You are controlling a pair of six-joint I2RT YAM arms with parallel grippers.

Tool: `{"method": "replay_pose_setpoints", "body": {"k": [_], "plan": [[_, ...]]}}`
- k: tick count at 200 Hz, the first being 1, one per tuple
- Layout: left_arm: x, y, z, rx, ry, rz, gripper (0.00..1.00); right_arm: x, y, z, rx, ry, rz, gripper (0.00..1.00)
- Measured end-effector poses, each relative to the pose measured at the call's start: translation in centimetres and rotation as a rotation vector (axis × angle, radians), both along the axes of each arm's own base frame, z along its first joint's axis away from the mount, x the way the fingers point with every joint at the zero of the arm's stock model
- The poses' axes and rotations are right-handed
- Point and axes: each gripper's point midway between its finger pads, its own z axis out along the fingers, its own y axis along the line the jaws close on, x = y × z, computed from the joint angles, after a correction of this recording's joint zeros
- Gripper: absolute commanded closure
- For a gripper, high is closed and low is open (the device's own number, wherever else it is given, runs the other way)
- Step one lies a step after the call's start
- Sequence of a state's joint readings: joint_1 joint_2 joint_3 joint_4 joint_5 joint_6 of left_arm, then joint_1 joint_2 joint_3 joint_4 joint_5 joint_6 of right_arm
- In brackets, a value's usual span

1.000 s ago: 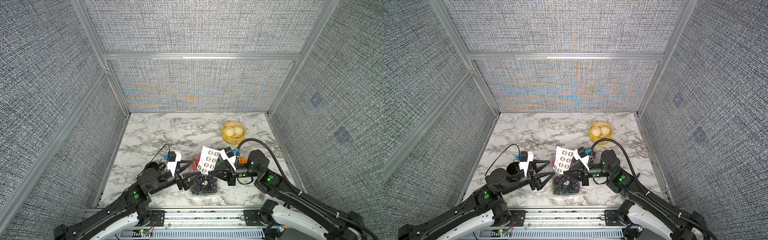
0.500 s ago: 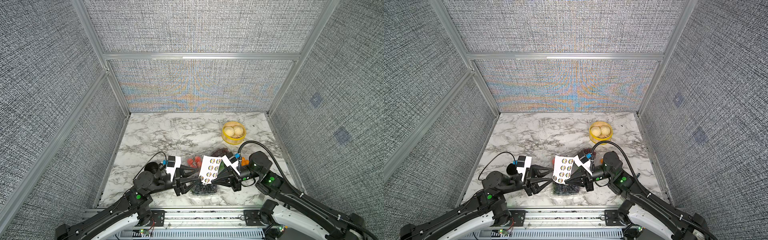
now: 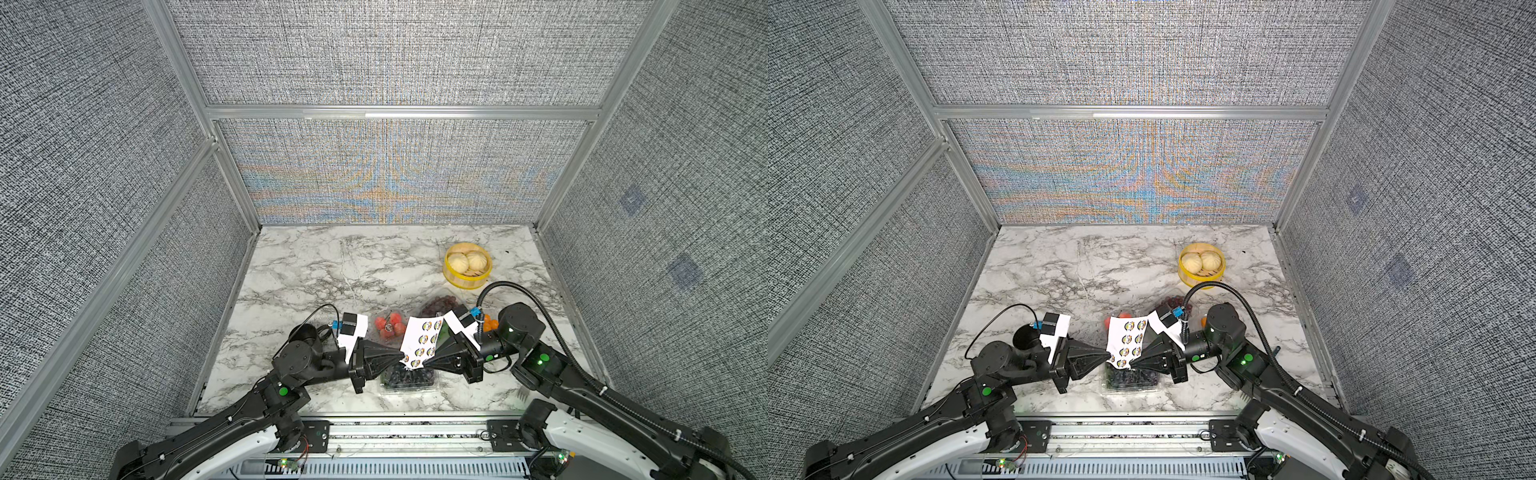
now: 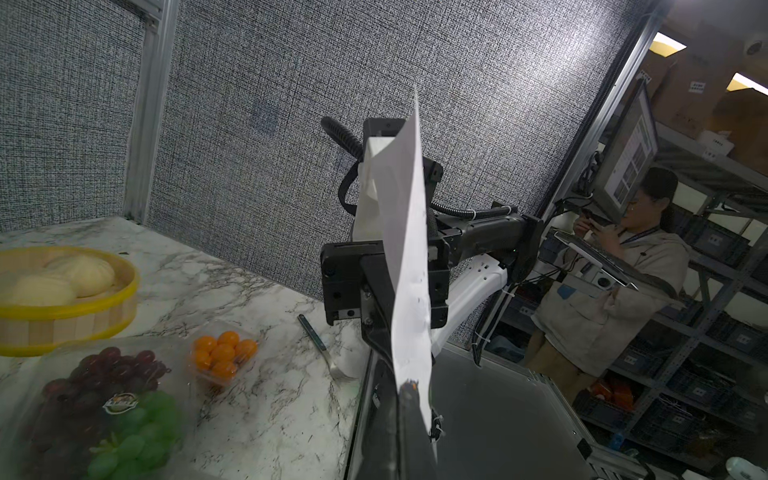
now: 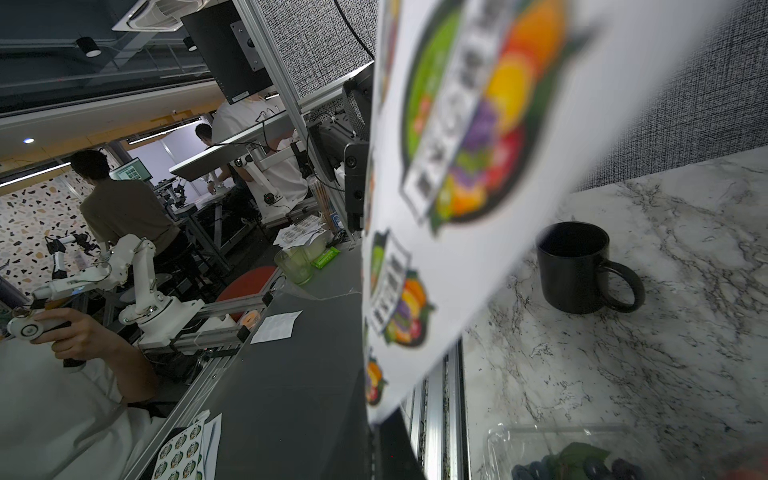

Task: Label fruit boxes
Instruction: Pick up the label sticker from the center of the board.

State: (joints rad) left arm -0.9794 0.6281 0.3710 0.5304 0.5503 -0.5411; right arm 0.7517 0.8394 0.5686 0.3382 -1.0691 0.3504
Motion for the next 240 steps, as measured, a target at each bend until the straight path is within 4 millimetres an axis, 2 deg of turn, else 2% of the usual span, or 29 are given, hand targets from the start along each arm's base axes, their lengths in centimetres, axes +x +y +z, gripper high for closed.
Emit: {"method": "replay_pose_setpoints", "body": {"k": [61, 70, 78, 90, 95, 105, 118, 149, 162, 221, 240], "plan": [[-0.2, 0.1, 0.1, -0.011, -0.001, -0.01, 1.0, 0.5, 0.0, -0.4, -0.014, -0.001, -0.031, 1.0], [-0.3, 0.3, 0.2, -0.015, -0.003, -0.009, 1.0, 0.5, -0.1, -0.4, -0.014, -0.002, -0.036, 0.97], [-0.3, 0.5, 0.3, -0.022, -0.005, 0.0, 1.0, 0.7, -0.1, -0.3, -0.013, -0.005, -0.05, 0.88], [-0.1, 0.7, 0.5, -0.033, -0.006, 0.02, 1.0, 0.6, -0.1, -0.4, -0.008, -0.004, -0.049, 0.61], [0.0, 0.8, 0.6, -0.036, -0.003, 0.027, 1.0, 0.6, -0.1, -0.5, -0.008, -0.001, -0.049, 0.52], [0.2, 1.0, 0.6, -0.041, -0.001, 0.042, 1.0, 0.6, -0.1, -0.8, -0.005, 0.002, -0.05, 0.42], [0.4, 1.0, 0.6, -0.043, 0.003, 0.055, 1.0, 0.7, 0.0, -0.8, 0.004, 0.011, -0.051, 0.41], [1.1, 0.5, -0.2, -0.018, 0.031, 0.073, 1.0, 1.2, 0.4, 0.1, 0.051, 0.019, -0.05, 0.41], [1.2, 0.3, -0.5, -0.013, 0.047, 0.071, 1.0, 1.4, 0.7, 0.4, 0.068, 0.023, -0.046, 0.46], [1.3, 0.3, -0.8, -0.017, 0.052, 0.072, 1.0, 2.1, 1.3, 1.2, 0.116, 0.038, -0.052, 0.92], [1.3, 0.2, -0.8, -0.024, 0.055, 0.069, 1.0, 2.3, 1.4, 1.2, 0.119, 0.045, -0.057, 1.0]]}}
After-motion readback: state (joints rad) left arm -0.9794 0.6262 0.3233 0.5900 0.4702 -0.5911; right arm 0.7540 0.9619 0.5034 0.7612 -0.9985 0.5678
